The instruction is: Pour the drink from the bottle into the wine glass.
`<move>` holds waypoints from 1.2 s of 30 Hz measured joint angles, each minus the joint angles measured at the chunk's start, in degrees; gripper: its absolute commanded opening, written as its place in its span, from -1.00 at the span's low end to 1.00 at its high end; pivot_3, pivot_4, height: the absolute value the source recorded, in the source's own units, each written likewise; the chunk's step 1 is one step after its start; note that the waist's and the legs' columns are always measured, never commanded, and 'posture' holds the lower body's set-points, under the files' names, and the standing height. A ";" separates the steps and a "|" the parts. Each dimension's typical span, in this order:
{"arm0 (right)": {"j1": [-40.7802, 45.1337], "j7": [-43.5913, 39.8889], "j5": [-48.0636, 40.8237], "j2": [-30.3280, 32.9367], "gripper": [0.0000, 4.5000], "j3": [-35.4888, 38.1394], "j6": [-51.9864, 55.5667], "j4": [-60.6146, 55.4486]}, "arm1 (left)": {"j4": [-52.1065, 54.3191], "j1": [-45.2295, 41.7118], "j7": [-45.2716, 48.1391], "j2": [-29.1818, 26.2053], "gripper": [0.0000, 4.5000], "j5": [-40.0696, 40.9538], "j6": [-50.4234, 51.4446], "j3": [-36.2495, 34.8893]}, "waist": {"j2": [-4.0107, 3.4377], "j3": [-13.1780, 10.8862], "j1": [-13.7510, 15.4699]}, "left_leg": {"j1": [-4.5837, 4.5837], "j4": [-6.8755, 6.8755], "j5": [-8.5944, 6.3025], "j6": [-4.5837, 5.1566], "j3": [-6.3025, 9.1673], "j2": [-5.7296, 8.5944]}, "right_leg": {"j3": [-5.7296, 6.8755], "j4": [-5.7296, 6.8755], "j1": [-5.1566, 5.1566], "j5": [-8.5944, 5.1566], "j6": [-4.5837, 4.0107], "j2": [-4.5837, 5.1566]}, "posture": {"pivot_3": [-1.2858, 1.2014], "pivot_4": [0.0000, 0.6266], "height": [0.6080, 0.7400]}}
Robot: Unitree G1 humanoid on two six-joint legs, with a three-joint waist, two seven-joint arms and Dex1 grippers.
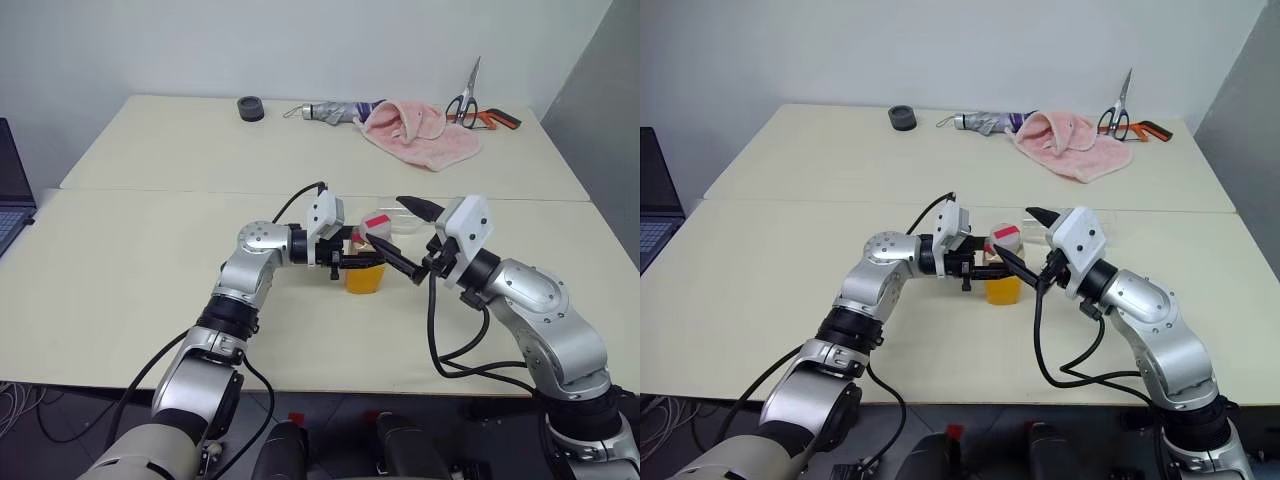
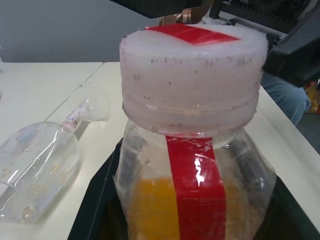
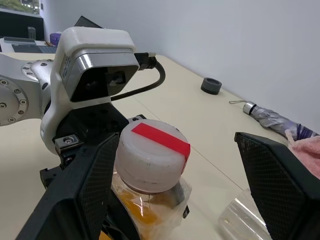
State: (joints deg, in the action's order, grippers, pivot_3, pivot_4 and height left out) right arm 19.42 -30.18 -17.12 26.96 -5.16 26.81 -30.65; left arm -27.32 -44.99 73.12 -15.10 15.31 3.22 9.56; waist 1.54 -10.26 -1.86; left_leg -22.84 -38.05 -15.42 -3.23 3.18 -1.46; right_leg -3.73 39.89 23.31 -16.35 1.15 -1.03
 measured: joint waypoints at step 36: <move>1.19 16.80 2.01 -11.23 0.75 -7.36 16.17 -7.79 | 0.03 0.07 0.12 -0.84 -0.19 -0.43 -1.21 -0.23 | 0.00 0.00 -0.01 | -0.01 -0.01 0.00 0.00 0.02 -0.01 | 0.01 0.00 0.00 0.00 0.00 0.00 | 0.03 -0.52 1.00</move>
State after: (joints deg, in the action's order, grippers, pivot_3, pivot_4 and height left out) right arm 20.61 -13.38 -15.11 15.72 -12.52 42.97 -38.44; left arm -27.29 -44.92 73.24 -15.94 14.88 2.00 9.32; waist 1.54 -10.26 -1.87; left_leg -22.85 -38.07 -15.42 -3.23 3.20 -1.47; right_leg -3.72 39.89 23.31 -16.35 1.16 -1.03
